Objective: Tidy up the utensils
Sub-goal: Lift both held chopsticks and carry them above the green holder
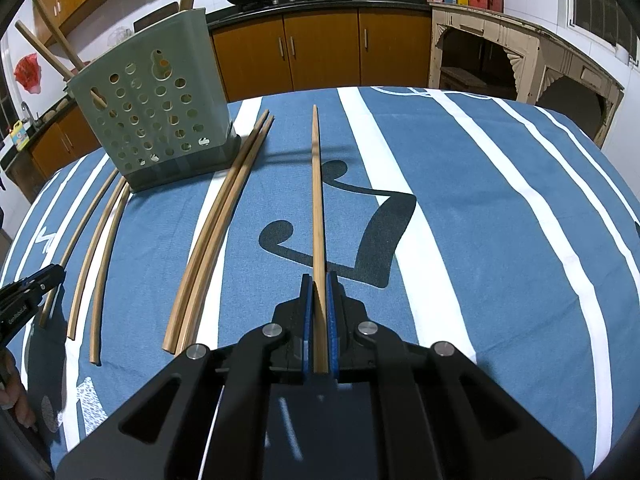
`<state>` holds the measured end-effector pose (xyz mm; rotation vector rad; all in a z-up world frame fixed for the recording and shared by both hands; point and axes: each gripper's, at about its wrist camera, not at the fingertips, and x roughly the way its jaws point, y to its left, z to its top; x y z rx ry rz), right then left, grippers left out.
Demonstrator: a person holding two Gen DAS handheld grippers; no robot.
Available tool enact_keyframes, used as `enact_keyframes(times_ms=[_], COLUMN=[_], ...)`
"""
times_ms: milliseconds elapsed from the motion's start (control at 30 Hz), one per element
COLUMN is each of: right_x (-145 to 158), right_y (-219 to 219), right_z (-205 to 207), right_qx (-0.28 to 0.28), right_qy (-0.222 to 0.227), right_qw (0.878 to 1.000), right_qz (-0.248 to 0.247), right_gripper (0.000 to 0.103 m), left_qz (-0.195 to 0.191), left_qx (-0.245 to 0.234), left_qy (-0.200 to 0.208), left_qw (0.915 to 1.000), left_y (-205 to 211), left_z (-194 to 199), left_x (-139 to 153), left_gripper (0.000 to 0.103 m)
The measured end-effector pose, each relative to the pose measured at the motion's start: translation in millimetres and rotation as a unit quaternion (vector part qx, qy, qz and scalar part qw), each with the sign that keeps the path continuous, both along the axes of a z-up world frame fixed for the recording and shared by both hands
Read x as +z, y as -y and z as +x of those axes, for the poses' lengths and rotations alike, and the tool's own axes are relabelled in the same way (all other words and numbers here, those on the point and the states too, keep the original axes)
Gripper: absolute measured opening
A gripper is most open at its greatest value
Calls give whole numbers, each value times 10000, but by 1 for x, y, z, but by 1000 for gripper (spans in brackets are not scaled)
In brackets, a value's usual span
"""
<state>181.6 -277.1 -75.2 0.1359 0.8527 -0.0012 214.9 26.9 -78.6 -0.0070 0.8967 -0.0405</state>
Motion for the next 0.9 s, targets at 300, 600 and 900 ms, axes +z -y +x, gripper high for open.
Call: enact_keyframes(times_ms=[300,600,900], right_x=[8,63,109], right_y=[9,18,31], right_z=[-10,-32,-37], right_qx=[-22,-115,-151], right_qy=[207,1180,1885], right_qw=[9996,9929,9817], right_qz=[213,-26,207], right_gripper=[7,7,7], left_qz=[2,57,-187], left_qx=[-28,-98,-130], left_qy=[-14,638,1310], left_qw=[10000,9979,9911], left_y=[-3,-12,-17], left_z=[-4,-26,-36], left_x=[7,55,105], left_gripper=[8,8,8])
